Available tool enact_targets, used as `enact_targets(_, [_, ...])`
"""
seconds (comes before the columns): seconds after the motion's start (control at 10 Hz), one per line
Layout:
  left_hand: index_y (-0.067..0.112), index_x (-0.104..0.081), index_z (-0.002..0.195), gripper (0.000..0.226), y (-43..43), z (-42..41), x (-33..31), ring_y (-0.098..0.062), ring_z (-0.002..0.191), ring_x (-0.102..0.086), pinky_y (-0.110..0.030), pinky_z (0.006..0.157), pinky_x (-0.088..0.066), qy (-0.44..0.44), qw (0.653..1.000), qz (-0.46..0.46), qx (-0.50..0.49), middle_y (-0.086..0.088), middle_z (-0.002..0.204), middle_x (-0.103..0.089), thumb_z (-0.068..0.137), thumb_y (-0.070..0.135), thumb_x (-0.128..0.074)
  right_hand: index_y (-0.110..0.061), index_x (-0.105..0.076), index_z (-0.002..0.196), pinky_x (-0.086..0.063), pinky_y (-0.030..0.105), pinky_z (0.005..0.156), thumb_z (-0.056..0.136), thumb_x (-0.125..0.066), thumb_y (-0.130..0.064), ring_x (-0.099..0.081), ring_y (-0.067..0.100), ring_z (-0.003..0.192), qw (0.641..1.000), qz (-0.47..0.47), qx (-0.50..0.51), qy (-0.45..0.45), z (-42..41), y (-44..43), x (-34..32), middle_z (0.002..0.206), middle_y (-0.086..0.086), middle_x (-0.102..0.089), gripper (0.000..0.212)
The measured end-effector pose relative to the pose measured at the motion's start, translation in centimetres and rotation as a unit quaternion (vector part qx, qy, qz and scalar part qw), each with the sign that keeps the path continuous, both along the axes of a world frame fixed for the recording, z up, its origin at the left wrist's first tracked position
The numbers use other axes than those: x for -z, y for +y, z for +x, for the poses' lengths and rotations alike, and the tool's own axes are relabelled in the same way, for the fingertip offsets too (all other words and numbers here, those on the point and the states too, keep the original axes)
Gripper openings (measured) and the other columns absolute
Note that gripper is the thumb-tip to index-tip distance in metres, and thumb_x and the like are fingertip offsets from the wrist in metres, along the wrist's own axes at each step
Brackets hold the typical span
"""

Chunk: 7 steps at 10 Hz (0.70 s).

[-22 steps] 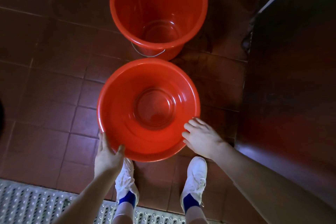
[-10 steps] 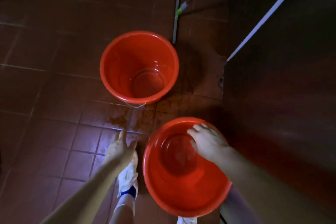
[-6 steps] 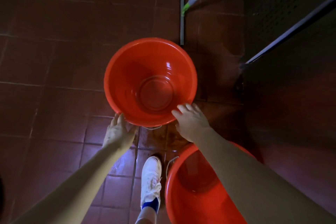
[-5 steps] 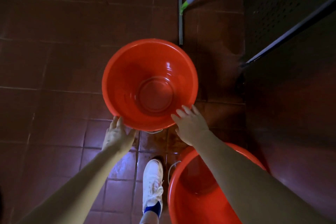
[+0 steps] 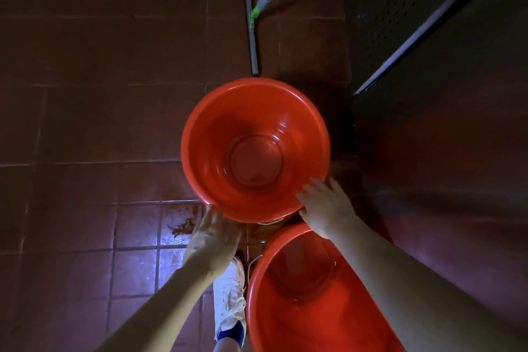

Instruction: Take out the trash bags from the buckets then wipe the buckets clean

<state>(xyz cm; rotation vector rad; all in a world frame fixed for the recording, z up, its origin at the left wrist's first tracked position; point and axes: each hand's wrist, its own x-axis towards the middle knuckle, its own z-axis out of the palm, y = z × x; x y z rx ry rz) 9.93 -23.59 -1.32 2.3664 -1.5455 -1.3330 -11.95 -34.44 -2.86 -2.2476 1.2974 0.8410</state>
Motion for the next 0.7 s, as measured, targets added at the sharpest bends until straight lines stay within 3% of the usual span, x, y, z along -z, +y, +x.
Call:
enact_targets(0.2, [0.027, -0.021, 0.155, 0.066, -1.1, -4.6, 0.5, -0.029, 0.139, -0.037, -0.042, 0.112, -0.034, 0.061, 0.995, 0.041, 0.061, 0.001, 0.16, -0.027, 0.097, 0.035, -0.052, -0.03, -0.029, 0.148, -0.005, 0.047, 0.12, 0.099, -0.038, -0.047, -0.008, 0.017, 0.149, 0.997, 0.005, 0.048, 0.063, -7.3, 0.4, -0.5, 0.159, -0.004, -0.021, 0.054])
enact_targets(0.3, [0.031, -0.023, 0.153, 0.065, -1.9, -6.7, 0.9, -0.029, 0.14, -0.036, -0.043, 0.112, -0.034, 0.074, 0.989, 0.052, 0.115, -0.001, 0.155, -0.036, 0.094, 0.038, -0.052, -0.031, -0.021, 0.151, -0.003, 0.048, 0.12, 0.099, -0.038, -0.047, -0.008, 0.018, 0.149, 0.993, 0.004, 0.083, 0.086, -9.9, 0.8, -0.7, 0.162, -0.006, -0.012, 0.057])
enact_targets(0.4, [0.024, -0.02, 0.156, 0.071, -3.0, -8.2, 0.9, -0.027, 0.146, -0.025, -0.039, 0.118, -0.025, 0.036, 0.986, 0.043, 0.157, -0.006, 0.163, -0.019, 0.095, 0.042, -0.051, -0.032, -0.015, 0.153, -0.002, 0.048, 0.12, 0.099, -0.04, -0.046, -0.007, 0.018, 0.149, 0.991, 0.002, 0.096, 0.094, -11.2, 1.1, -1.1, 0.163, -0.008, -0.005, 0.061])
enact_targets(0.6, [0.021, -0.026, 0.154, 0.068, -4.2, -8.4, -1.3, -0.027, 0.139, -0.038, -0.037, 0.112, -0.033, 0.018, 0.986, 0.036, 0.16, -0.01, 0.152, -0.04, 0.095, 0.037, -0.054, -0.026, -0.034, 0.146, -0.009, 0.047, 0.12, 0.097, -0.042, -0.046, -0.018, 0.02, 0.146, 0.989, -0.018, 0.126, 0.069, -10.9, 1.6, -3.4, 0.155, -0.001, -0.03, 0.053])
enact_targets(0.7, [0.024, -0.024, 0.155, 0.066, -4.5, -7.5, -3.9, -0.028, 0.137, -0.04, -0.035, 0.109, -0.036, -0.023, 0.984, 0.045, 0.17, -0.013, 0.15, -0.041, 0.097, 0.038, -0.052, -0.026, -0.04, 0.141, -0.016, 0.044, 0.118, 0.097, -0.043, -0.046, -0.029, 0.021, 0.14, 0.992, -0.015, 0.111, 0.055, -11.2, 1.3, -5.6, 0.149, 0.0, -0.039, 0.049])
